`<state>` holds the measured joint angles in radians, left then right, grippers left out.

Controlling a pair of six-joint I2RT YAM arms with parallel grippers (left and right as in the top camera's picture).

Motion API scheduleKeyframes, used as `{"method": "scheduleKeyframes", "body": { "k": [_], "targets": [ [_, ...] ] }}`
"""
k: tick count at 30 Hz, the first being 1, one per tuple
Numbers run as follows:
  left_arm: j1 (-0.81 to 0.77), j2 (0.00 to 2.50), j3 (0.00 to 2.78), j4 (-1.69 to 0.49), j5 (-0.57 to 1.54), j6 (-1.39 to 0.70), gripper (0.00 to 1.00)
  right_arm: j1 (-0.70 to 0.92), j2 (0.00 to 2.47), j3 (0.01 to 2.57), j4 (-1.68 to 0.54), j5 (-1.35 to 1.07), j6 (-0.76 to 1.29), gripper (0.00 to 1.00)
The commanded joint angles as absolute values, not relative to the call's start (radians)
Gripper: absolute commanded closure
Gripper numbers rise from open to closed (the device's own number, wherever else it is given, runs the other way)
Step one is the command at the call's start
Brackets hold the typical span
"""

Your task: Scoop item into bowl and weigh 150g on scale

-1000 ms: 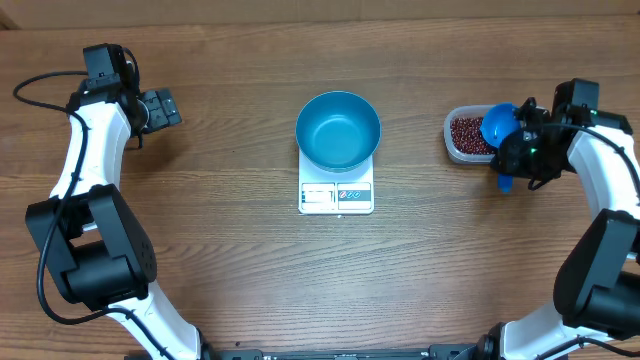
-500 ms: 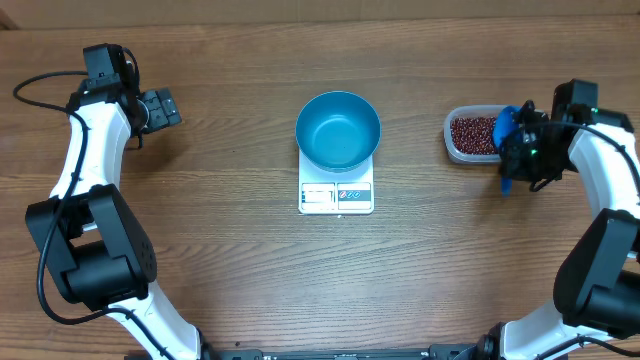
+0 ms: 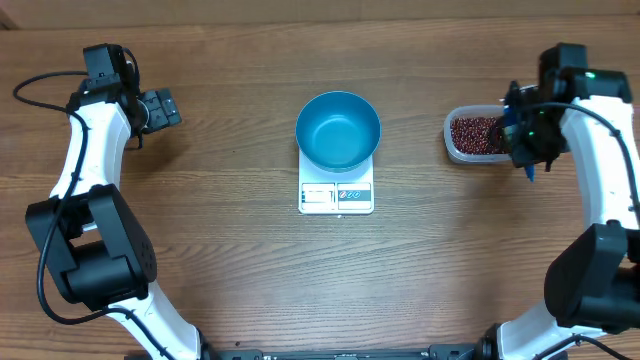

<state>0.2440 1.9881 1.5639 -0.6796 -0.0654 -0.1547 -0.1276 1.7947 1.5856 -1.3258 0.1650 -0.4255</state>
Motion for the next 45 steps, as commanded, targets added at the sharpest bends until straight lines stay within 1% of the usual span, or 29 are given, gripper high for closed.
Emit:
{"method": "scheduleKeyframes", "body": {
  "k": [1,8,14,16,20,27,35,45],
  "targets": [
    [0.242,1.988,1.573,-0.676,-0.078,-0.15,0.0,-0.085,1.794,1.609,-1.33,0.232,-0.421,0.96],
    [0.242,1.988,1.573,-0.676,-0.078,-0.15,0.0,-0.068,1.828,1.609,-1.334,0.316,-0.416,0.96],
    [0.242,1.988,1.573,-0.676,-0.078,-0.15,0.0,0.012,1.877,1.604,-1.354,0.451,-0.416,0.96],
    [0.242,1.988,1.573,-0.676,-0.078,-0.15,0.0,0.021,1.897,1.603,-1.344,0.455,-0.416,0.96],
    [0.242,1.988,1.573,-0.676,-0.078,-0.15,0.0,0.018,1.953,1.603,-1.314,0.524,-0.363,0.96],
    [0.242,1.988,1.573,-0.676,-0.078,-0.15,0.01,0.015,1.967,1.603,-1.277,0.525,-0.37,0.96],
    [0.242,1.988,1.573,-0.676,-0.078,-0.15,0.0,0.012,2.045,1.603,-1.28,0.606,-0.342,0.96],
    [0.242,1.988,1.573,-0.676,-0.078,-0.15,0.01,0.01,2.077,1.6,-1.284,0.495,-0.322,0.96]
  ]
}}
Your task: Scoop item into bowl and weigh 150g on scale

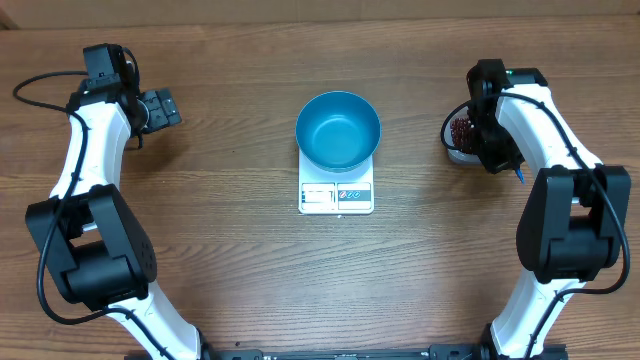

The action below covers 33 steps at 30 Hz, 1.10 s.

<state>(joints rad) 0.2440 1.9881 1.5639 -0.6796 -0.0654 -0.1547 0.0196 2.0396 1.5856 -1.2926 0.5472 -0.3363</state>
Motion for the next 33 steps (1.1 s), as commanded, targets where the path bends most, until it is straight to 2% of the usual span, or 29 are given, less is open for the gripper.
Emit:
{"method": "scheduleKeyframes", "body": {
  "k": [1,4,17,25,33],
  "targets": [
    [0.242,1.988,1.573,-0.676,-0.078,-0.15,0.0,0.01,2.077,1.6,-1.285,0.453,-0.322,0.96],
    [0.242,1.988,1.573,-0.676,-0.078,-0.15,0.0,0.01,2.077,1.595,-1.274,0.388,-0.321,0.96],
    [0.242,1.988,1.573,-0.676,-0.078,-0.15,0.0,0.01,2.089,1.551,-1.218,0.374,-0.332,0.96],
    [0.242,1.988,1.573,-0.676,-0.078,-0.15,0.01,0.01,2.089,1.551,-1.207,0.161,-0.344,0.96],
    [0.242,1.988,1.573,-0.676,-0.078,-0.15,0.0,0.01,2.089,1.551,-1.209,0.068,-0.341,0.96]
  ]
}}
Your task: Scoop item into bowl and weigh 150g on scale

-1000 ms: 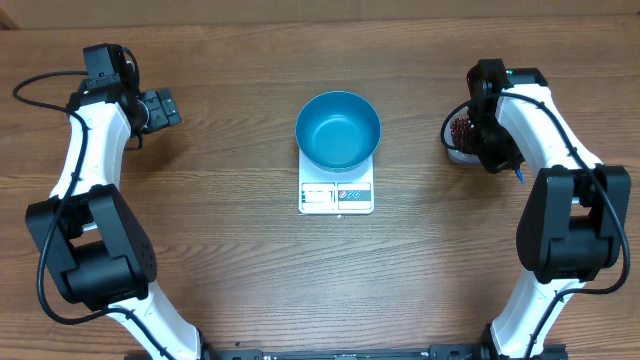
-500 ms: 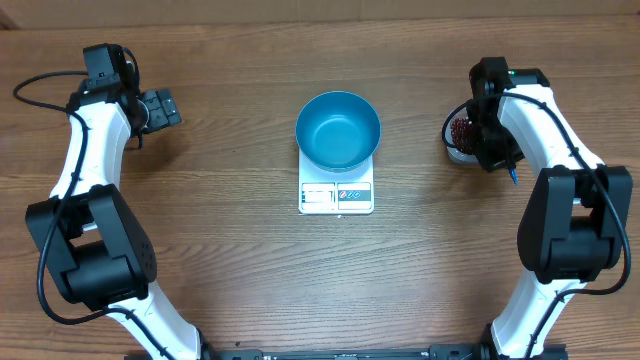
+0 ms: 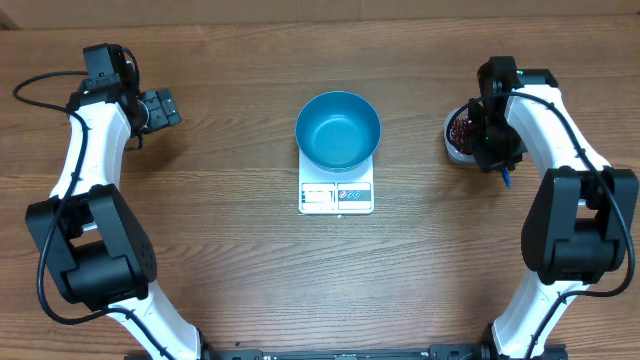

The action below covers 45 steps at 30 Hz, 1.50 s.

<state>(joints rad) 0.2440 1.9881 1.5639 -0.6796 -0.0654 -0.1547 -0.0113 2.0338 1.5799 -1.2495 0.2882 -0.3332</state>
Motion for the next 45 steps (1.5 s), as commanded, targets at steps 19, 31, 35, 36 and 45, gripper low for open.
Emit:
{"method": "scheduleKeyframes", "body": {
  "k": [19,31,35,36,45],
  "targets": [
    [0.242,1.988,1.573,-0.676,-0.078,-0.15,0.0,-0.025,2.089,1.551,-1.208,-0.2,-0.22,0.96],
    [0.242,1.988,1.573,-0.676,-0.078,-0.15,0.0,-0.171,2.089,1.551,-1.201,-0.581,-0.117,0.96],
    [0.242,1.988,1.573,-0.676,-0.078,-0.15,0.01,-0.208,2.089,1.551,-1.198,-0.71,-0.115,0.96],
    [0.242,1.988,1.573,-0.676,-0.078,-0.15,0.0,-0.213,2.089,1.551,-1.199,-0.711,-0.108,0.96],
    [0.242,1.988,1.573,-0.676,-0.078,-0.15,0.01,-0.268,2.089,1.551,-1.207,-0.738,-0.071,0.96]
  ]
}}
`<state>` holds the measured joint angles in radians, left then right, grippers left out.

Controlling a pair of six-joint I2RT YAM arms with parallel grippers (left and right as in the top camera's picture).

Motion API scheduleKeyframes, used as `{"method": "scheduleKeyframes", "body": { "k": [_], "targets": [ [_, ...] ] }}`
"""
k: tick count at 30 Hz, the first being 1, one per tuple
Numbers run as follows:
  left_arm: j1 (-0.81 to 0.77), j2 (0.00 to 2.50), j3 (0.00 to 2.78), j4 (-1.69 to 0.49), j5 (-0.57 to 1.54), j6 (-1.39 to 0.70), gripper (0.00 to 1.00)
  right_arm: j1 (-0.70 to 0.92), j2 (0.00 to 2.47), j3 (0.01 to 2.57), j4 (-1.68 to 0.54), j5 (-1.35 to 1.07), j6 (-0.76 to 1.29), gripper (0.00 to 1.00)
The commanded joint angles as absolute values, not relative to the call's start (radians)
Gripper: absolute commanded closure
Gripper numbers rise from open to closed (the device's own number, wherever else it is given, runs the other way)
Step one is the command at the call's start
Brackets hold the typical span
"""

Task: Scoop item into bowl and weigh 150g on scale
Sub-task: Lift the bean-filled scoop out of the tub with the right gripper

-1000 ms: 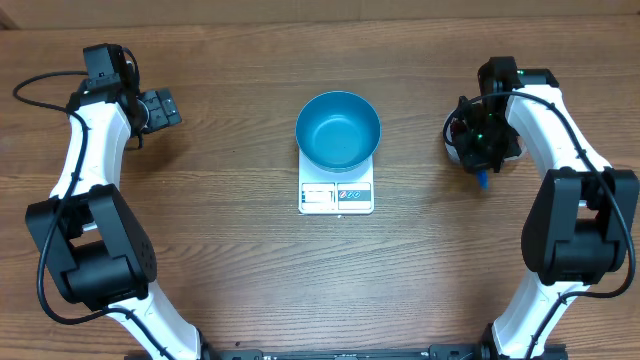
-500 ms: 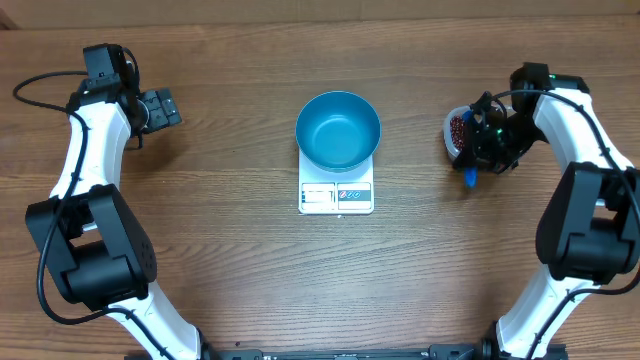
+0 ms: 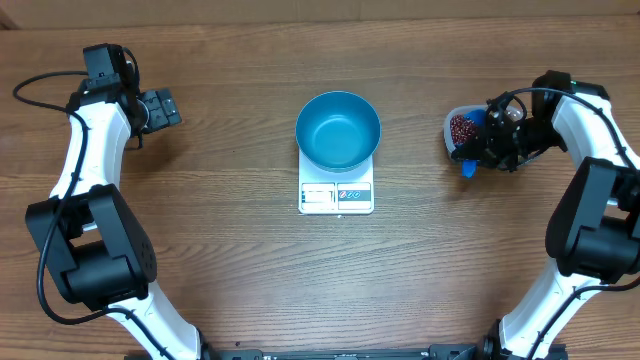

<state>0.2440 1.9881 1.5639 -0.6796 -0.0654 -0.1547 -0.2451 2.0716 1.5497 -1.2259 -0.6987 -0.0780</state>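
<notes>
An empty blue bowl [image 3: 338,130] stands on the white scale [image 3: 336,196] at the table's middle. To its right is a clear container of red beans [image 3: 460,130]. My right gripper [image 3: 482,148] lies across the container's near right side, shut on a blue scoop [image 3: 468,167]. The scoop's blue end pokes out at the container's front edge, and another blue part shows over the beans. My left gripper [image 3: 162,108] rests far left, away from everything; its finger gap is not readable from above.
The scale's display [image 3: 318,196] faces the front edge. Both white arms run down the left and right sides of the wooden table [image 3: 240,260]. A black cable [image 3: 40,82] loops at the far left.
My right wrist has swung from above the container's right part out to its right side. The gripper now points left, and the scoop's blue end has shifted from front right to the container's front edge.
My right gripper first stood to the right of the bean container with the scoop in it. Then it was over the container, covering most of the beans, and stayed there with a small shift. Now it reaches in from the right. Bowl, scale and left arm have not moved.
</notes>
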Motion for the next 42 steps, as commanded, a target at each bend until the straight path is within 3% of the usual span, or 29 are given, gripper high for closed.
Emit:
{"method": "scheduleKeyframes", "body": {
  "k": [1,17,34,42],
  "targets": [
    [0.242,1.988,1.573,-0.676,-0.078,-0.15,0.0,-0.274,2.089,1.551,-1.208,-0.739,-0.071,0.96],
    [0.241,1.988,1.573,-0.676,-0.078,-0.15,0.0,-0.356,2.089,1.551,-1.214,-0.851,-0.141,0.96],
    [0.242,1.988,1.573,-0.676,-0.078,-0.15,0.0,-0.48,2.088,1.552,-1.337,-0.953,-0.419,0.96],
    [0.242,1.988,1.573,-0.676,-0.078,-0.15,0.0,-0.552,2.088,1.553,-1.385,-1.164,-0.531,0.96]
  ]
}}
